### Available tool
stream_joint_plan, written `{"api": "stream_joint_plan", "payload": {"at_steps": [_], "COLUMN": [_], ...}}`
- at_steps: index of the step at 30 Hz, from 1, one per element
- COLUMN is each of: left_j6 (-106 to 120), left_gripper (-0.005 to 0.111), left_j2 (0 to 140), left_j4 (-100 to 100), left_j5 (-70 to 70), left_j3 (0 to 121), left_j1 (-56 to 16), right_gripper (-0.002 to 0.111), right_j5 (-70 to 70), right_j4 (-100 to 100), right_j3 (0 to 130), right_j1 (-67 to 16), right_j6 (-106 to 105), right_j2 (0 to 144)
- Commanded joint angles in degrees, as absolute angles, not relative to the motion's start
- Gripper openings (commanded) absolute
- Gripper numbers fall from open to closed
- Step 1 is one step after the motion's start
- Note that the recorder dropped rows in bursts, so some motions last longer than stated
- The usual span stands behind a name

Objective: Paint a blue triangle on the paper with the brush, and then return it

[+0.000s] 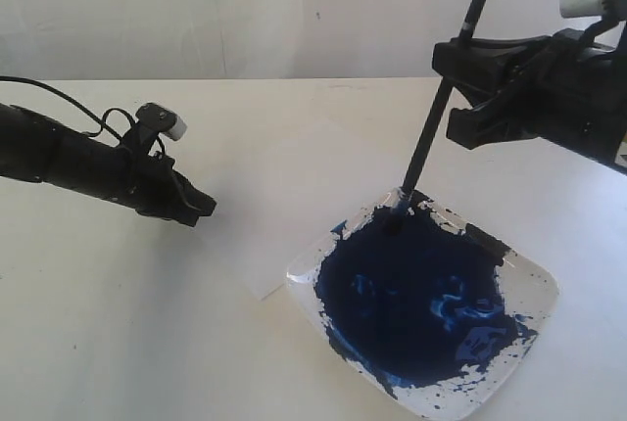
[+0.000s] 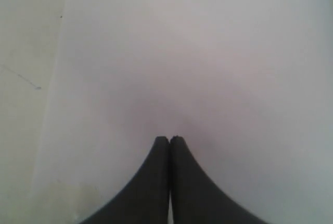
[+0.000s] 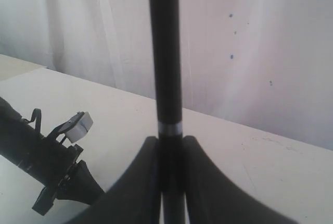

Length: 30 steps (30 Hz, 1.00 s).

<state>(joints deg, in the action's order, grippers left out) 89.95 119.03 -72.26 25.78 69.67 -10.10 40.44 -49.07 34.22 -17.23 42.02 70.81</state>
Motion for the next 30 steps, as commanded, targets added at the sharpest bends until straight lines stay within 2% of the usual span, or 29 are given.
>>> {"api": "stream_joint_plan", "payload": {"at_steps": [1,30], "left_j6": [90.1,90.2], "left_gripper": [0.000,0.000], "left_j2": [118.7,119.4], "left_j4": [-72.8,-71.7], "left_j5": [26.5,26.2], "left_j3": [69.7,69.7], "left_j1": [-10.0,-10.0], "right_gripper": [0.000,0.000], "right_j5": [41.5,44.3], "right_j4": [-47.5,-42.7], "right_j3": [34.8,34.8], "right_j1": [-17.3,-17.3], "right_j6": [40.5,37.3], "right_j2": [71.1,71.1]}}
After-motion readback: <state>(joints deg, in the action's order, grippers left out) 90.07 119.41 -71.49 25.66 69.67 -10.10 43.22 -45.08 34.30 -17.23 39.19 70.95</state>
